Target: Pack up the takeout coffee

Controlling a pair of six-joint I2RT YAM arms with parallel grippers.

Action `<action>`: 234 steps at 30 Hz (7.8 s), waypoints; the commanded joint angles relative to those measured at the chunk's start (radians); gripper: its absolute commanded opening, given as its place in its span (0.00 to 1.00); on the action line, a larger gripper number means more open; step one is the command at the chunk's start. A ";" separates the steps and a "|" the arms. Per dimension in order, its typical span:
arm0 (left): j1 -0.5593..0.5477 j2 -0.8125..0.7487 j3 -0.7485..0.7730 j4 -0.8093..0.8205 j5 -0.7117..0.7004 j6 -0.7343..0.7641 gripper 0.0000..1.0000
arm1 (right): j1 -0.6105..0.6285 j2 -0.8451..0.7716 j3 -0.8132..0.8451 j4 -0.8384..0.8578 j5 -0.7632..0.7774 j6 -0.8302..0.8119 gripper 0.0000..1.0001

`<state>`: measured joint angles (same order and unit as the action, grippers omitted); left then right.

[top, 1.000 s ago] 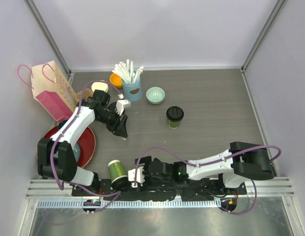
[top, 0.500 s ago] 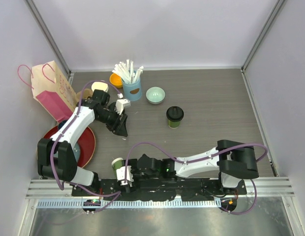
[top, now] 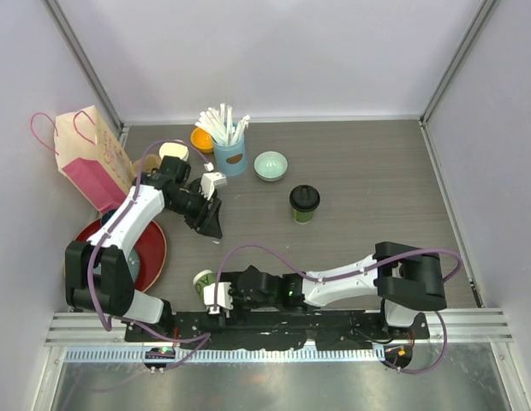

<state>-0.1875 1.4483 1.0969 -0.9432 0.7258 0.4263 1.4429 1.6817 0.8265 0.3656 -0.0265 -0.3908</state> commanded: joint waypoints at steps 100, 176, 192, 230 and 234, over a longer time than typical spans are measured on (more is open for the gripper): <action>0.005 0.052 0.181 0.043 -0.026 -0.029 0.52 | -0.762 0.289 0.864 -1.192 -0.520 1.225 0.52; -0.705 0.325 -0.164 0.503 -0.957 0.474 0.00 | -0.783 -0.608 0.533 -0.929 0.332 0.796 0.93; -0.570 0.506 0.058 0.540 -0.918 0.560 0.00 | -0.785 -0.590 0.527 -0.947 0.362 0.773 0.96; -0.186 -0.170 0.242 -0.178 -0.223 0.075 0.50 | -0.644 -0.263 0.186 -0.806 0.206 0.477 0.01; -0.132 -0.177 0.273 -0.169 -0.233 0.014 0.52 | -0.619 -0.139 0.204 -0.812 0.259 0.395 0.01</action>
<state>-0.3698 1.3018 1.3190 -1.0756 0.4461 0.5407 0.8028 1.4708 1.0111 -0.5133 0.1421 0.1234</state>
